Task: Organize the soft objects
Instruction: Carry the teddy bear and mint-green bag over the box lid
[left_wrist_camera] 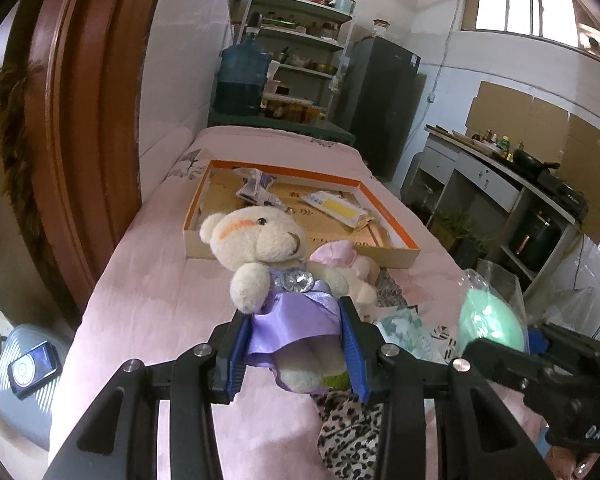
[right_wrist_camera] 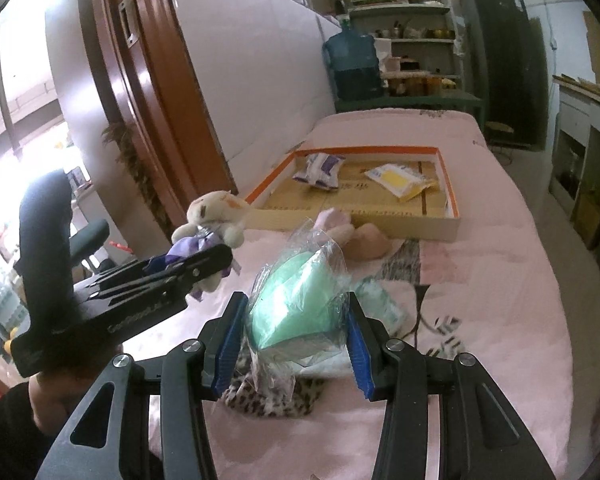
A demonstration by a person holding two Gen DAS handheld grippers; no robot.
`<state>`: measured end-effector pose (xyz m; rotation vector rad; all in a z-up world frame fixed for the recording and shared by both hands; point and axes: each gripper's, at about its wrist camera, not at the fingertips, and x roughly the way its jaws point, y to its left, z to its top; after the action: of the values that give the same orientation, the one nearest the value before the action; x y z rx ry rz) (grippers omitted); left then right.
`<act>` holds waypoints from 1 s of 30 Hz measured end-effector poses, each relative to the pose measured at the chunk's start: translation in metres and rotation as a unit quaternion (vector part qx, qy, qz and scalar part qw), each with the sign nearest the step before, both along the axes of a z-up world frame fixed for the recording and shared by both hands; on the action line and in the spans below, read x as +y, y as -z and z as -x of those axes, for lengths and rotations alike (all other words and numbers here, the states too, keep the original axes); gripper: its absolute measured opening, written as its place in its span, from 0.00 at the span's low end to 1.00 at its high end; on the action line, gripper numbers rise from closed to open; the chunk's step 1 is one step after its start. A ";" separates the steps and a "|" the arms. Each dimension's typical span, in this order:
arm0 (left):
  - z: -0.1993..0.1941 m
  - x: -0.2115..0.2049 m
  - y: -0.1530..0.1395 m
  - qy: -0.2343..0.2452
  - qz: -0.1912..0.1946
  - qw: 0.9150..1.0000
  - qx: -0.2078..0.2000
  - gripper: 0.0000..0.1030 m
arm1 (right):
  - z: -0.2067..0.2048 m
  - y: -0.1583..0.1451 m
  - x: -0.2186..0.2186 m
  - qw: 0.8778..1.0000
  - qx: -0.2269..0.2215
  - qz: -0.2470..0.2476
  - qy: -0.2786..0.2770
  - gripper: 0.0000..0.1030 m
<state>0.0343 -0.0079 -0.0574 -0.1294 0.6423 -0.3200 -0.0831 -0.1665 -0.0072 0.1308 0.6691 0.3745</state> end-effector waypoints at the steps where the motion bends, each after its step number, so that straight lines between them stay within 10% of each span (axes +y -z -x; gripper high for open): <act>1: 0.000 -0.001 -0.001 0.001 0.000 1.000 -0.001 0.40 | -0.002 -0.001 -0.001 1.000 -0.001 0.000 0.001 0.47; 30: -0.044 -0.011 -0.022 0.011 -0.020 1.000 -0.016 0.40 | -0.098 -0.015 -0.020 1.000 0.014 0.003 0.010 0.47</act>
<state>0.0788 -0.0188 -0.0358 -0.0792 0.6184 -0.3296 0.0144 -0.1867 0.0074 0.1373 0.6967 0.3513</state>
